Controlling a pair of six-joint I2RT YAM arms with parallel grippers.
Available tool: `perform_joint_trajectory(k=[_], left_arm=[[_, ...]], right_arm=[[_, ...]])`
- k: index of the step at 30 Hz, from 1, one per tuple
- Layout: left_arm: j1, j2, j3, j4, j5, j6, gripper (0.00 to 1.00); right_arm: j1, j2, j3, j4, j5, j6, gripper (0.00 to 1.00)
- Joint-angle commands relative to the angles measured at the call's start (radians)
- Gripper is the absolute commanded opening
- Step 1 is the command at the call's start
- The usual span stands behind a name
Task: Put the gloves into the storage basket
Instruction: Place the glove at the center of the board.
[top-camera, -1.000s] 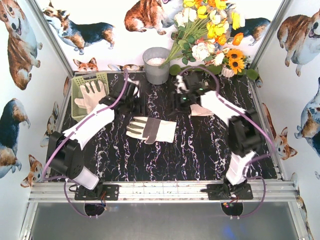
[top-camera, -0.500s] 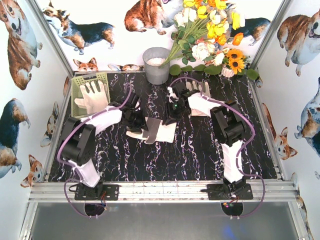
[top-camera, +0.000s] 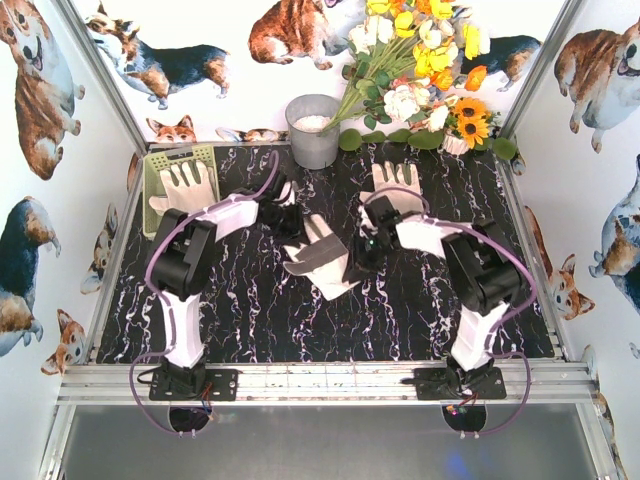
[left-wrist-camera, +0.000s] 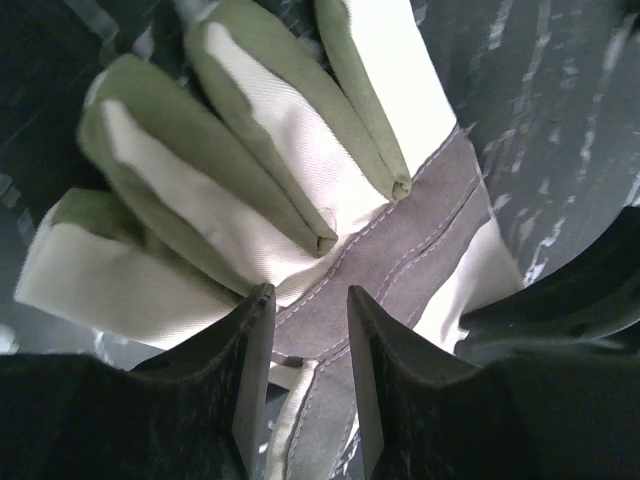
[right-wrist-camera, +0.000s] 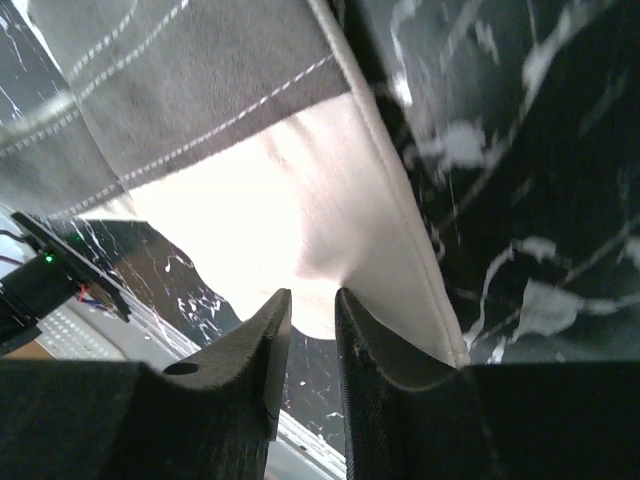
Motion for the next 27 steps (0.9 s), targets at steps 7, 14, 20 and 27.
perform_joint_trajectory(k=[7,14,20,27], left_arm=[[-0.092,0.153,0.186,-0.013,0.231,0.237,0.30],[-0.097,0.103,0.166,-0.009,0.246,0.274,0.33],[-0.089,0.007,0.218,-0.008,0.153,0.265,0.47],[-0.048,-0.136,0.203,0.010,-0.024,0.219,0.59]], right_arm=[[0.112,-0.112,-0.182,0.209,0.017,0.180,0.28],[0.170,-0.157,-0.154,0.260,0.053,0.247,0.28],[0.138,-0.348,-0.067,0.049,0.175,0.158,0.40],[-0.052,-0.505,-0.035,-0.154,0.435,0.119,0.43]])
